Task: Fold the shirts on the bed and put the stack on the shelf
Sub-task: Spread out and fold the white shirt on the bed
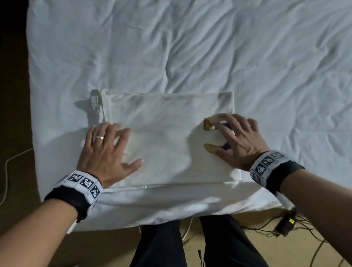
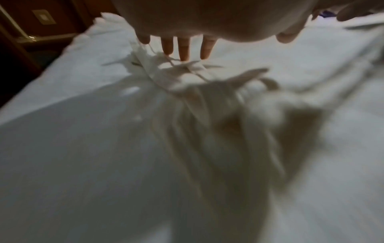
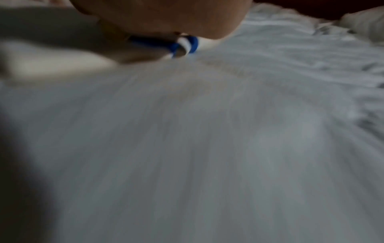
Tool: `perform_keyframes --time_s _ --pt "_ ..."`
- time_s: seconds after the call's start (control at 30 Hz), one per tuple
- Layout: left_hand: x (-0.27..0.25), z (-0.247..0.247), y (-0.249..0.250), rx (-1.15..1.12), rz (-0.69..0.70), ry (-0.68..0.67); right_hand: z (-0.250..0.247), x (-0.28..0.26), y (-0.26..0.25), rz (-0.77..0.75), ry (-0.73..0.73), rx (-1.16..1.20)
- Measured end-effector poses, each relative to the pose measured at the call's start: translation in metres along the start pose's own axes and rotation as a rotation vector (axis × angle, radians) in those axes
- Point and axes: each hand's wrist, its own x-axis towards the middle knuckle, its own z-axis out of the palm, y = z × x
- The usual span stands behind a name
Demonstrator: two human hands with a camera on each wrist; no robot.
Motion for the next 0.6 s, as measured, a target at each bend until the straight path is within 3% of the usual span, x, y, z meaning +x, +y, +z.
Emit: perform_keyframes --time_s 0.1,0.3,0.43,0.6 --pt "0.036 -0.019 -0.01 -0.038 -0.04 0.142 -0.021 0.042 0.005 0.049 0.136 0.024" --pt "0.094 -0.023 -0.01 -0.099 -0.108 0.024 -0.037 0.105 0.003 0.108 -0.068 -0.016" --pt "0.098 -0.03 -0.013 -0.076 -0.1 0.054 -0.046 0.107 0.003 0.149 -0.104 0.085" --pt "0.077 -0.074 -0.028 -0.11 0.007 0.16 -0.086 0.086 0.004 0.136 0.051 0.224"
